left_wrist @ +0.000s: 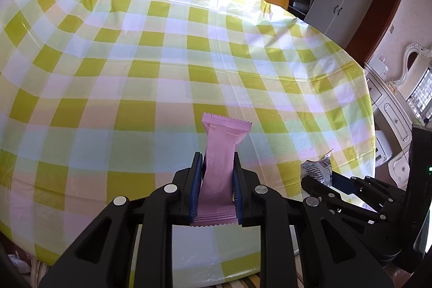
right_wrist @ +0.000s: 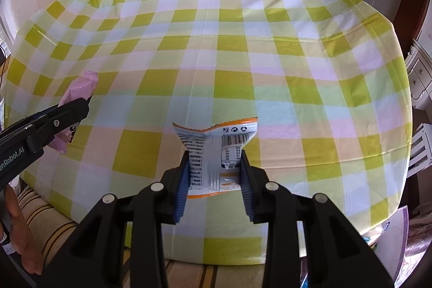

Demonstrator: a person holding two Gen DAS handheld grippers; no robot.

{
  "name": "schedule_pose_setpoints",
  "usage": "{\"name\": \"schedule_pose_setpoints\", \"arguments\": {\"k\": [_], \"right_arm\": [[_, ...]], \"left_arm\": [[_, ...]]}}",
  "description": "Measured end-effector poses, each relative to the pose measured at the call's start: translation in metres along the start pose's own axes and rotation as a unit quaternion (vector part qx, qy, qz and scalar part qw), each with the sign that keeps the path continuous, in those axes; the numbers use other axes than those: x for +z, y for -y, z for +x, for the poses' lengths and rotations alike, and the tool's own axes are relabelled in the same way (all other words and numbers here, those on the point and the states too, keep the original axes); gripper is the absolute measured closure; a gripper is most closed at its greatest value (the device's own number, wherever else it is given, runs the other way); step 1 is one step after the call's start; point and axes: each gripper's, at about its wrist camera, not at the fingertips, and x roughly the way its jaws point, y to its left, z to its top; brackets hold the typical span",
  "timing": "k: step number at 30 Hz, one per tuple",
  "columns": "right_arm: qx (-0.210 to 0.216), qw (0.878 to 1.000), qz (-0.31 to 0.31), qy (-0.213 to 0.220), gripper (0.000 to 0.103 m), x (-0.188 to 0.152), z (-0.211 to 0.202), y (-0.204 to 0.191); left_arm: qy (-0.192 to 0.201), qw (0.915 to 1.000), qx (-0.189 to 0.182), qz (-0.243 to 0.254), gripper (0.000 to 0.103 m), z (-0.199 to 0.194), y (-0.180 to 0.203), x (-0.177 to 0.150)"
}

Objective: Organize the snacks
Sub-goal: 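Carry both held snacks over the white box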

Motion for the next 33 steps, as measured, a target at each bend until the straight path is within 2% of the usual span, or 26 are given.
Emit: {"name": "schedule_pose_setpoints", "arguments": {"k": [14, 25, 33], "right_arm": [[-0.055, 0.997, 0.054, -0.010, 0.069, -0.046, -0.040, 0.067], [-0.087, 0.991, 0.100, -0.014, 0.069, -0.081, -0.064, 0.114], [-0.107, 0.984, 0.138, -0.021, 0.069, -0.105, -0.076, 0.144]], "left_arm": [[-0.033, 0.9946, -0.082, 0.055, 0.083, -0.007, 0.072, -0.028], [-0.062, 0.9853, -0.127, 0.095, 0.083, -0.008, 0.121, -0.049], [-0.095, 0.9754, -0.164, 0.113, 0.083, -0.002, 0.153, -0.065]]}}
